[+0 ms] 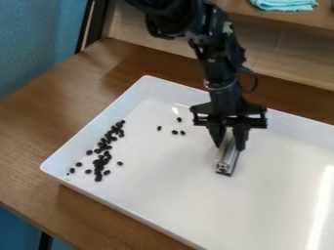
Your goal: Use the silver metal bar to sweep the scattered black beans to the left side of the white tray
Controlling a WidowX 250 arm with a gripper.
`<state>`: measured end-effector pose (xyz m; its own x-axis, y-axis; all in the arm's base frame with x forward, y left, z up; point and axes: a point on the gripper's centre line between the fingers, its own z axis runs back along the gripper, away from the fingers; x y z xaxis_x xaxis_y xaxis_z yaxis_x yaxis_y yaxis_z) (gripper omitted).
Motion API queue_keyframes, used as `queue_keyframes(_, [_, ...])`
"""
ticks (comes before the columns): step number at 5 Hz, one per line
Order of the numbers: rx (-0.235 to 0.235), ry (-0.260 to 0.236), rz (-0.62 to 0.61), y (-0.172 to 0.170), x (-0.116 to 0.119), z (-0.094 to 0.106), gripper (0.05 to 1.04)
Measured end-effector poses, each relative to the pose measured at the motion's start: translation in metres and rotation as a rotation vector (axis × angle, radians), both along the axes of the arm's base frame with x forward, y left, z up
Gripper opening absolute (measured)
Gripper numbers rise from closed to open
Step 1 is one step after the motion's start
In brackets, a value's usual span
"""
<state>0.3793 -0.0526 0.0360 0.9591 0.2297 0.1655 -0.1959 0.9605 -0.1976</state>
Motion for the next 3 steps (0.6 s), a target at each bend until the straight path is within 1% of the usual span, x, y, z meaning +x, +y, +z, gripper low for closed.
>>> queue_keyframes(1, [-0.001, 0.001, 0.017, 0.02, -0.001, 0.001, 0.382])
queue_keyframes(2, [-0.014, 0.011, 0.036, 0.037, -0.005, 0.001, 0.382])
queue_keyframes(3, [-0.027, 0.016, 0.08, 0.063, -0.008, 0.006, 0.382])
